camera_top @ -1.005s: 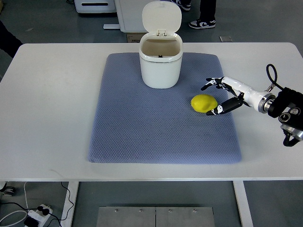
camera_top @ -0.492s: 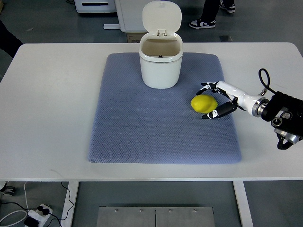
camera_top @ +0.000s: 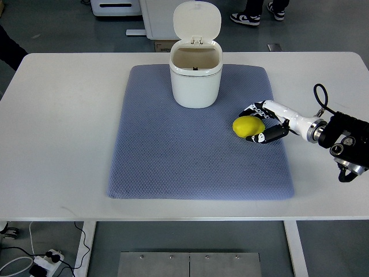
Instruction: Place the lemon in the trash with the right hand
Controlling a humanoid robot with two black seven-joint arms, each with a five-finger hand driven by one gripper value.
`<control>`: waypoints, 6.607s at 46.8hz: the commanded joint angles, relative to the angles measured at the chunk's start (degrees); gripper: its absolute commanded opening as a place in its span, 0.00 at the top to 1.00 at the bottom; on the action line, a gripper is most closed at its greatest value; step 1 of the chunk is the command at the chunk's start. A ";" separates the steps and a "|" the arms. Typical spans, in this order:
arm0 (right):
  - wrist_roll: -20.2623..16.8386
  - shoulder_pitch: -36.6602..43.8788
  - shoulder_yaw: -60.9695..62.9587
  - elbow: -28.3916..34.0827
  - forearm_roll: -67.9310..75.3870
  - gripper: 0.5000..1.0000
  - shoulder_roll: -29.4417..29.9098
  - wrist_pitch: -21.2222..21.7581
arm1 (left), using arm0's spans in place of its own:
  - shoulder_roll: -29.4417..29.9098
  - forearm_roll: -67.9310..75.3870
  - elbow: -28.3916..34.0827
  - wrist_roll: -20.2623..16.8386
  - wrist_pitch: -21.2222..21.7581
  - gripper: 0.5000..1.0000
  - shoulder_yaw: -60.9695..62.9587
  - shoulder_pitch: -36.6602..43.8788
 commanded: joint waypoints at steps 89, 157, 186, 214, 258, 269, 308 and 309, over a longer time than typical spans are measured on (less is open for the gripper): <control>-3.54 29.17 -9.66 2.74 22.49 0.82 -1.33 6.86 | 0.00 0.00 0.00 0.01 0.00 0.00 0.00 0.00; -14.00 28.91 -14.50 -17.83 38.31 0.80 23.73 0.97 | 0.00 0.00 0.00 -0.08 0.00 0.00 0.00 0.00; -13.74 29.00 -14.50 -18.62 38.05 0.18 23.55 0.09 | 0.00 0.00 0.00 -0.08 0.00 0.00 0.00 0.00; -13.74 29.17 -14.33 -18.01 37.87 0.08 21.88 0.00 | 0.00 0.00 0.00 0.01 0.00 0.00 0.00 0.00; -9.26 20.21 4.65 13.37 35.41 0.00 -13.89 0.62 | 0.00 0.00 0.00 0.01 0.00 0.00 0.00 0.00; 0.40 10.20 13.35 12.67 36.11 0.00 -16.62 0.62 | 0.00 0.00 0.00 0.01 0.00 0.00 0.00 0.00; -4.68 -7.22 39.28 -16.59 55.10 0.00 1.04 7.64 | 0.00 0.00 0.00 0.01 0.00 0.00 0.00 0.00; -4.94 -7.30 39.72 -17.65 55.10 0.00 1.83 8.08 | 0.00 0.00 0.00 0.01 0.00 0.00 0.00 0.00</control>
